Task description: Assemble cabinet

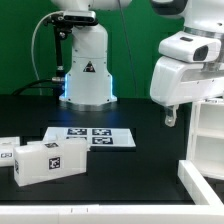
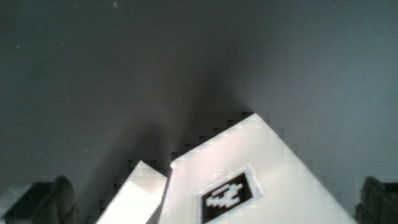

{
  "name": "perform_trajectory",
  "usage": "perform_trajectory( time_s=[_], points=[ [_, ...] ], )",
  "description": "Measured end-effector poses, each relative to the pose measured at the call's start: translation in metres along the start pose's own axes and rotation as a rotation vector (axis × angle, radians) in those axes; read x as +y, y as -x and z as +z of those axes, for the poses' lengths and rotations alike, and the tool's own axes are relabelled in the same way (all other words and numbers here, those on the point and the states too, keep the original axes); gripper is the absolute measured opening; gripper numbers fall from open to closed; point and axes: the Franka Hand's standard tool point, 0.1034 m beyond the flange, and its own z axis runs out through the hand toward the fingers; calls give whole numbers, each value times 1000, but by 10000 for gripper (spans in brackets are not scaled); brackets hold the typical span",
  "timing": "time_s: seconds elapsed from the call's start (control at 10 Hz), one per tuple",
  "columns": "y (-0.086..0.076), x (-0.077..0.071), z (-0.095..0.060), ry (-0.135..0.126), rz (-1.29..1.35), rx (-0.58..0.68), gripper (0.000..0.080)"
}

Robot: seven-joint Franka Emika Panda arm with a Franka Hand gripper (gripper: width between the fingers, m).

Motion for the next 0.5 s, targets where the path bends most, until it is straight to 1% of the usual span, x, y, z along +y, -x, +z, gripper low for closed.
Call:
perform_trajectory(
  time_s=[0.1,0.2,0.3,0.4,0.5],
  points=[
    [-1,-1,-2,0,-1,4,796],
    [7,2,-10,-7,-4,-16,796],
    [17,4,-21,-7,-5,-23,796],
    [33,2,-32,5,-15,-29,796],
    [47,5,-45,16,-36,-37,796]
  ],
)
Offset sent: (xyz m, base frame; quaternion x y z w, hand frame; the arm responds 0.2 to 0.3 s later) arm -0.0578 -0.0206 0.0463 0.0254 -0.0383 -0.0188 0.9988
